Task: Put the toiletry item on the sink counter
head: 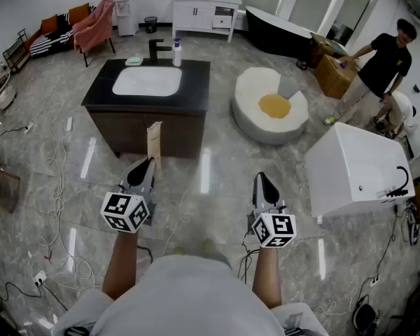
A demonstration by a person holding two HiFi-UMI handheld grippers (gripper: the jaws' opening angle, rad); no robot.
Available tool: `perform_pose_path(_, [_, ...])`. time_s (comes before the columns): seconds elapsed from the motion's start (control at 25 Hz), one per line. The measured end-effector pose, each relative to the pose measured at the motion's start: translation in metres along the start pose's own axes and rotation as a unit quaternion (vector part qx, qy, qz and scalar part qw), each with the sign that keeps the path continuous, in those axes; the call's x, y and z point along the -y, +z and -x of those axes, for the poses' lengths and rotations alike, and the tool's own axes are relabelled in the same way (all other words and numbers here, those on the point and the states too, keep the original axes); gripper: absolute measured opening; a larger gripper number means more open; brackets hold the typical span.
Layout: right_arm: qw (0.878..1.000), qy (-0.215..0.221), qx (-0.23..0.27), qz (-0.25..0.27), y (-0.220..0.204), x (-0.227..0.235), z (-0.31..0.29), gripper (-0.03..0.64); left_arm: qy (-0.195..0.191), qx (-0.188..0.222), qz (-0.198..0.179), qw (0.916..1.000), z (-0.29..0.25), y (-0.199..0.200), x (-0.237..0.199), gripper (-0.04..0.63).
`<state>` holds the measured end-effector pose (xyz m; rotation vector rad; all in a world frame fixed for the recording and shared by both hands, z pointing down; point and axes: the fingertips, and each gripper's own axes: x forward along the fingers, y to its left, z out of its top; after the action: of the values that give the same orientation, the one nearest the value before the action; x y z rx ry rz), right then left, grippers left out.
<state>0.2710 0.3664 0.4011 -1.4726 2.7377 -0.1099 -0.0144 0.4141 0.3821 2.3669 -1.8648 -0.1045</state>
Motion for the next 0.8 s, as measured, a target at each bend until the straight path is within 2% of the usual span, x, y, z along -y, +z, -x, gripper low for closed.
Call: perform_pose_path(0.8, [1.000, 0.019, 0.010, 0.007, 0.007, -0.021, -0.005, 0.003, -0.002, 0.003, 0.007, 1.0000, 0.007, 0.002, -0.009, 0.002])
